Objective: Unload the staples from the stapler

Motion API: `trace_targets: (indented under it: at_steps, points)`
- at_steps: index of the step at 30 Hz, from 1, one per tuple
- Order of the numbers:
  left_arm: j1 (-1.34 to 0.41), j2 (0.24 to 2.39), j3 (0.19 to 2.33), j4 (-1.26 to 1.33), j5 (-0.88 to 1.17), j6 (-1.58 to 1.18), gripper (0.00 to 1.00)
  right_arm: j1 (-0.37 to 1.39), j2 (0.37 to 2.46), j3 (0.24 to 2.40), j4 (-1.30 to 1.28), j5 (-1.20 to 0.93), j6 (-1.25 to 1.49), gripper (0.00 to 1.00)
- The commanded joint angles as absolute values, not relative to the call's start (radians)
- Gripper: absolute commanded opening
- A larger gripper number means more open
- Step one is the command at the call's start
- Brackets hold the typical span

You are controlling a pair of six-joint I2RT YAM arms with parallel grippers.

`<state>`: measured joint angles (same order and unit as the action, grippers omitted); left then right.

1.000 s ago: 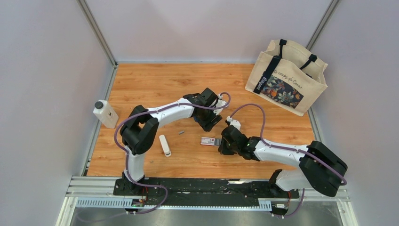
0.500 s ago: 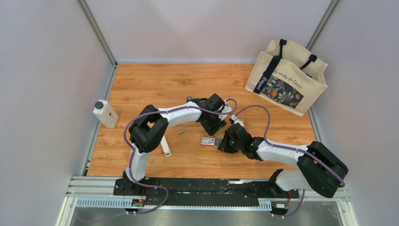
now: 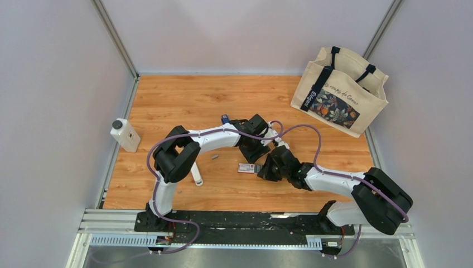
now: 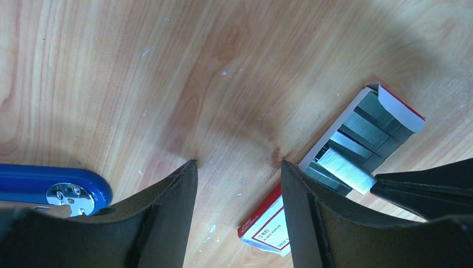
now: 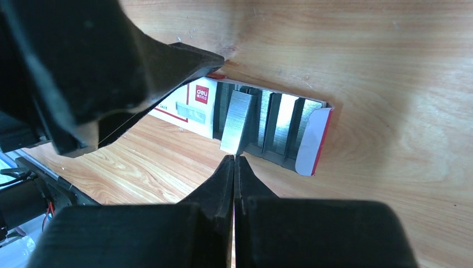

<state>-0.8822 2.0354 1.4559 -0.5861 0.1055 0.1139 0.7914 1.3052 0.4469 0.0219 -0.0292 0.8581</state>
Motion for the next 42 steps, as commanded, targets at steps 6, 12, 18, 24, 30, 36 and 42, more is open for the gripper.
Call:
trace_targets:
  at_steps: [6, 12, 18, 24, 30, 36, 42]
  points:
    - [-0.891, 1.994, 1.416, -0.606, 0.161, 0.144, 0.64, 0.775, 1.299, 0.451, 0.071, -0.034, 0.864, 0.00]
    - [-0.897, 1.979, 1.390, -0.614, 0.183, 0.178, 0.63, 0.764, 1.301, 0.446, 0.081, -0.038, 0.862, 0.00]
    - [-0.899, 1.970, 1.378, -0.614, 0.179, 0.195, 0.63, 0.759, 1.313, 0.449, 0.086, -0.044, 0.862, 0.00]
    - [-0.900, 1.964, 1.379, -0.617, 0.184, 0.202, 0.63, 0.753, 1.322, 0.448, 0.087, -0.055, 0.867, 0.00]
    - [-0.900, 1.954, 1.390, -0.635, 0.170, 0.207, 0.63, 0.755, 1.287, 0.431, 0.081, -0.087, 0.859, 0.01]
    - [-0.876, 1.930, 1.437, -0.690, 0.193, 0.186, 0.65, 0.753, 1.186, 0.411, 0.074, -0.091, 0.838, 0.04]
    - [-0.813, 1.899, 1.520, -0.759, 0.229, 0.179, 0.69, 0.752, 1.215, 0.459, 0.087, -0.095, 0.812, 0.04]
